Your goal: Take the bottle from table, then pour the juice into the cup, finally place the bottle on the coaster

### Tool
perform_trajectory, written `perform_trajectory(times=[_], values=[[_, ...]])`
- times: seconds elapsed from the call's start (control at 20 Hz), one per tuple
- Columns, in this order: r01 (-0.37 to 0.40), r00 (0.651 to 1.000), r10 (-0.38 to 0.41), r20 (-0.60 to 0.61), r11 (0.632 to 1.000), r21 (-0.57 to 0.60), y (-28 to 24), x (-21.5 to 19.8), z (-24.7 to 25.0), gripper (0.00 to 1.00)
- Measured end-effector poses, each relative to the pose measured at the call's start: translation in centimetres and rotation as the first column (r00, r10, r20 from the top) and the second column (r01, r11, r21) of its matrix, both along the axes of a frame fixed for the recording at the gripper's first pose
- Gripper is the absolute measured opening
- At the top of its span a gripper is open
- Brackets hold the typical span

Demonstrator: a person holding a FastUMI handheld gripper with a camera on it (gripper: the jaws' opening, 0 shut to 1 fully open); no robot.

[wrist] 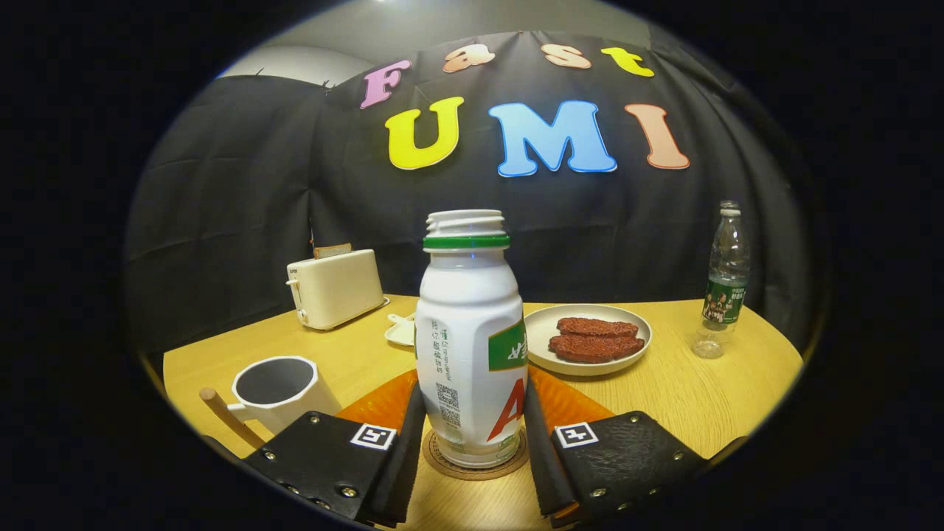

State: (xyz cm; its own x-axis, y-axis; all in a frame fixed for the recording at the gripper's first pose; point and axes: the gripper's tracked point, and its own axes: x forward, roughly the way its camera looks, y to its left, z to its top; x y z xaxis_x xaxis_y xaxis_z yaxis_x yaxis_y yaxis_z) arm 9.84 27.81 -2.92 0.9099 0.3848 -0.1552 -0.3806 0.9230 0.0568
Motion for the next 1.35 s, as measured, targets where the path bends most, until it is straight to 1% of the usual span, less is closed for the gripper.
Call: perform_trajectory(times=[0.15,0.3,0.35,0.45,0.5,0.55,0.6,0.75,0.9,1.0,1.1,1.25,1.35], values=[[0.004,1.0,-0.003,0.015,1.0,-0.023,0.0,0.0,-0.1,0.64],[0.003,1.0,-0.003,0.008,1.0,-0.007,0.0,0.0,-0.3,0.73],[0.004,1.0,-0.004,0.008,1.0,-0.011,0.0,0.0,-0.3,0.74],[0.004,1.0,-0.003,0.022,1.0,-0.02,-0.1,-0.1,0.1,0.89],[0.011,0.999,-0.01,0.034,1.0,-0.022,-0.4,-0.3,0.4,0.95],[0.011,0.999,-0.011,0.047,1.0,-0.017,-0.5,-0.3,0.9,0.95],[0.011,0.998,-0.01,0.06,1.0,-0.015,-0.3,-0.5,1.5,0.98],[0.017,0.995,-0.014,0.097,0.999,-0.029,-0.3,-1.1,3.0,0.98],[0.027,0.987,-0.028,0.161,1.0,0.01,-0.7,-2.4,6.3,0.97],[0.036,0.975,-0.04,0.219,0.999,0.022,-0.9,-3.8,8.9,0.97],[0.049,0.962,-0.05,0.269,0.999,0.008,-1.5,-5.4,11.6,0.97],[0.06,0.94,-0.066,0.335,0.998,0.028,-2.7,-8.3,15.8,0.97],[0.072,0.93,-0.08,0.358,0.997,0.035,-3.9,-9.8,17.7,0.97]])
